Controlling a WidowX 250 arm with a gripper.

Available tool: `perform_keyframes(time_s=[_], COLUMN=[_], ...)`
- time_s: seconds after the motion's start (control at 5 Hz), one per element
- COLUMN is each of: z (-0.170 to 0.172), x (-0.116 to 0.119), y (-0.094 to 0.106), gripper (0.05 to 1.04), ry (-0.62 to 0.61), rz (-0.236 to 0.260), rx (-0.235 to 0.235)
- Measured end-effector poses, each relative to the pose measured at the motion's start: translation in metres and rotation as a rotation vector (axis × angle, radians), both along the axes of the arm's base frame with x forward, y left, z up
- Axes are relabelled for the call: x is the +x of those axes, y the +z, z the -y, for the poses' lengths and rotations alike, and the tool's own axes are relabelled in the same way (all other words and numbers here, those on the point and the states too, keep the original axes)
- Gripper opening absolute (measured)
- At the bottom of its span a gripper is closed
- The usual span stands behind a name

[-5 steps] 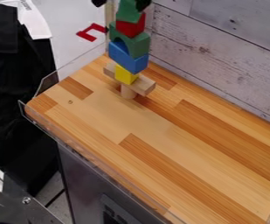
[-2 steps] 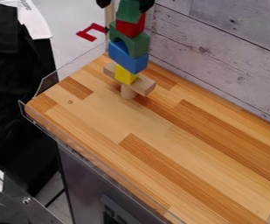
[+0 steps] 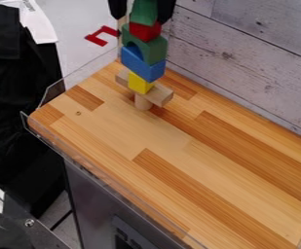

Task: Remove the cube from the tower and put it in the middle of the table

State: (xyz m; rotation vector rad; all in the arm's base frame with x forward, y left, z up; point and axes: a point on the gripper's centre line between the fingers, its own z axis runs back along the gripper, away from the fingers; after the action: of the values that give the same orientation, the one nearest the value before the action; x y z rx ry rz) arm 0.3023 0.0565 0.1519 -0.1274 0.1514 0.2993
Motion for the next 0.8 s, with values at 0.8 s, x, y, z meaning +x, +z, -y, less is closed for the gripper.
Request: perform_keyframes(time_s=[0.8], z=[-0.0003], x=[-0.0017], y=[0.0042], gripper=[0.529], ry=[0.026], rz=[-0.021], rx=[-0.01])
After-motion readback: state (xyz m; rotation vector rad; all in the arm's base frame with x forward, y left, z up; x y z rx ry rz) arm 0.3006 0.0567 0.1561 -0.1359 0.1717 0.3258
